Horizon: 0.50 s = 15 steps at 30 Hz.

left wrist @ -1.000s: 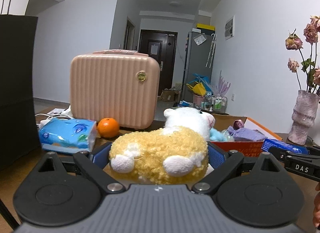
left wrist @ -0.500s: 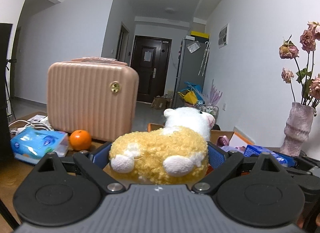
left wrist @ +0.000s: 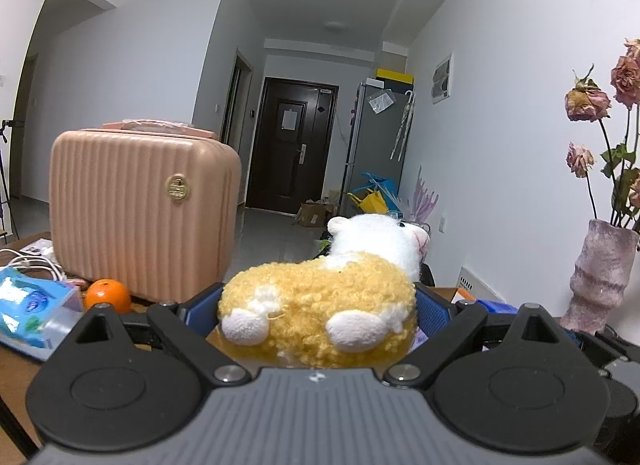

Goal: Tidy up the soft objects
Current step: 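Carry the plush sheep and handkerchief pack over the cardboard box with both tools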

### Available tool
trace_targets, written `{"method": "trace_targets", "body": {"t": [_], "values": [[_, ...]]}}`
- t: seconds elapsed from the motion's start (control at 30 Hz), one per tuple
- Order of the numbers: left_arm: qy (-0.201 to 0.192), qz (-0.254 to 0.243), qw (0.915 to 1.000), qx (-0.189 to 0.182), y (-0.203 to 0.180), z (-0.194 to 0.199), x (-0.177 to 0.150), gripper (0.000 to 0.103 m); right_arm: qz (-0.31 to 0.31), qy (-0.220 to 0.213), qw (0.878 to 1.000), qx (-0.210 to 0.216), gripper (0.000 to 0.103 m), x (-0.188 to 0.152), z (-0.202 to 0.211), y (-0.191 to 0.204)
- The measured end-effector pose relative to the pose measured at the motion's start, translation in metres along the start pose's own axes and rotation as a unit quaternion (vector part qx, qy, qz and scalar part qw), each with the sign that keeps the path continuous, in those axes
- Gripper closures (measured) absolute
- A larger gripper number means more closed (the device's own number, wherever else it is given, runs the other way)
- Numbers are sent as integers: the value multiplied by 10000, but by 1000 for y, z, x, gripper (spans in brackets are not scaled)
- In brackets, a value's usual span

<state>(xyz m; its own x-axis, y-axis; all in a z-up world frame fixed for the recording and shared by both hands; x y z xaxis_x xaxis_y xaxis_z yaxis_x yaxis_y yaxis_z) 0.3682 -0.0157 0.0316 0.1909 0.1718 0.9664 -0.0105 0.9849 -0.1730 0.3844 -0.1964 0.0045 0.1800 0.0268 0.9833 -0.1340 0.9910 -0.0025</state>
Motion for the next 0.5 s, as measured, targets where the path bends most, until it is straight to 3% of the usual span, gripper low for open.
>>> {"method": "trace_targets", "body": {"t": [0.5], "values": [[94,73,9999,96,-10,-73,11,7,48,-80,9997,-211,52,8,-62,-4]]}}
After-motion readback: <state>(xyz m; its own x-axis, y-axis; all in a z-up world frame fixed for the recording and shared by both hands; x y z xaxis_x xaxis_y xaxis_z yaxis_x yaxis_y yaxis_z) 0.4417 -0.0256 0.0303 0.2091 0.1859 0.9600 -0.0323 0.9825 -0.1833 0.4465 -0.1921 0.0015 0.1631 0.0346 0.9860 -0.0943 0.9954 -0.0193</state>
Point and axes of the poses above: each gripper's, at about its wrist camera, not at the fingertips, and z roughly against the way its jaws point, y to its left, x to its top, the point moved 2 cm from there along -z, roughly the way its jaws point, and after that the axes turned 6 degrees about -x, right-handed, at the moved point
